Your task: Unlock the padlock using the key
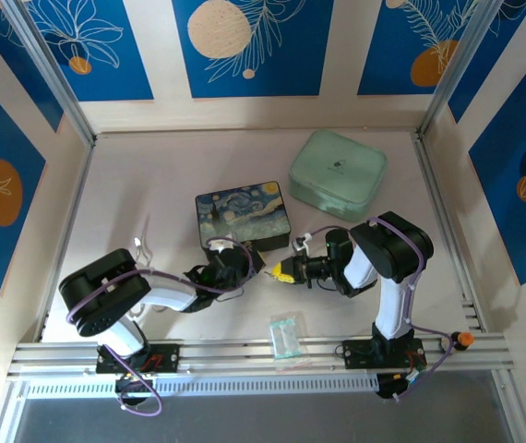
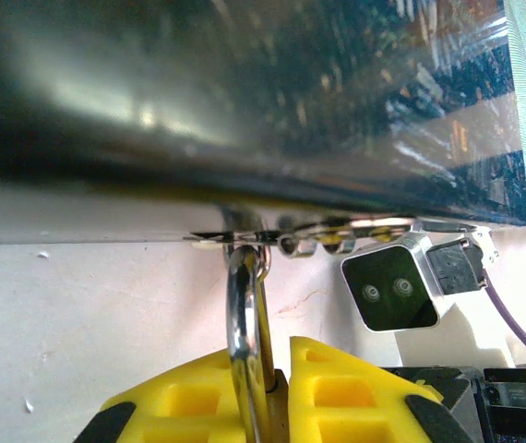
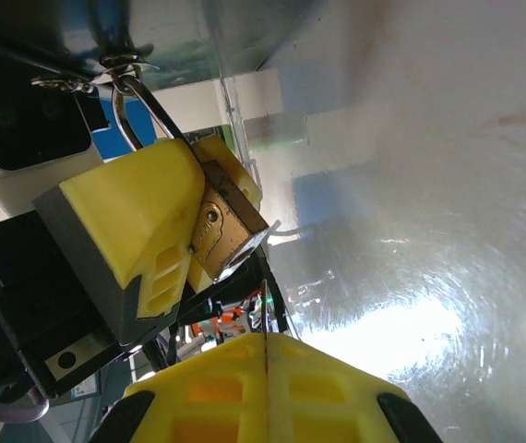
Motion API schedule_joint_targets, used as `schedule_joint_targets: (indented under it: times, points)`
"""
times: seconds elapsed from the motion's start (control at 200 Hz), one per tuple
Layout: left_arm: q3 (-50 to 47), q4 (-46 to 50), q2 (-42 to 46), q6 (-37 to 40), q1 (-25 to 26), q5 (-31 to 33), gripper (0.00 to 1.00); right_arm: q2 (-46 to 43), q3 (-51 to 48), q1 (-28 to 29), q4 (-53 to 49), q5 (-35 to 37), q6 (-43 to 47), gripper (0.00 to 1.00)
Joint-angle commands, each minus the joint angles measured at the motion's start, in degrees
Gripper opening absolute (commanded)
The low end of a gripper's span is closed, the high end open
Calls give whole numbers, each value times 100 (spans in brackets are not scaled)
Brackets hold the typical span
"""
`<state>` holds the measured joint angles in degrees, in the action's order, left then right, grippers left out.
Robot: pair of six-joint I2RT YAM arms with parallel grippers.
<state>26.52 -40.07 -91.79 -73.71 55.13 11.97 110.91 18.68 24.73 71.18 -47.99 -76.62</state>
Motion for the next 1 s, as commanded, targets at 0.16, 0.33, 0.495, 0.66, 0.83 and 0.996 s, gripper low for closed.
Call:
schedule_joint_targets:
  times: [0.16, 0.33, 0.495, 0.66, 0.83, 0.996]
  points:
    - [188, -136, -8, -414, -20, -325, 0, 169, -118, -69, 4, 38, -122, 0]
    - [165, -181, -58, -449, -20, -327, 0, 160, -154, -82, 46, 61, -156, 0]
    - [151, -321, -108, -581, -20, -369, 0, 146, -242, -112, 337, 139, -335, 0]
    - [230, -155, -74, -557, -29, -370, 0, 141, -252, -126, 410, 176, -363, 0]
    - [230, -238, -180, -592, -47, -414, 0, 150, -310, -153, 510, 193, -391, 0]
    - [213, -290, -226, -616, -53, -414, 0, 150, -312, -179, 518, 184, -406, 0]
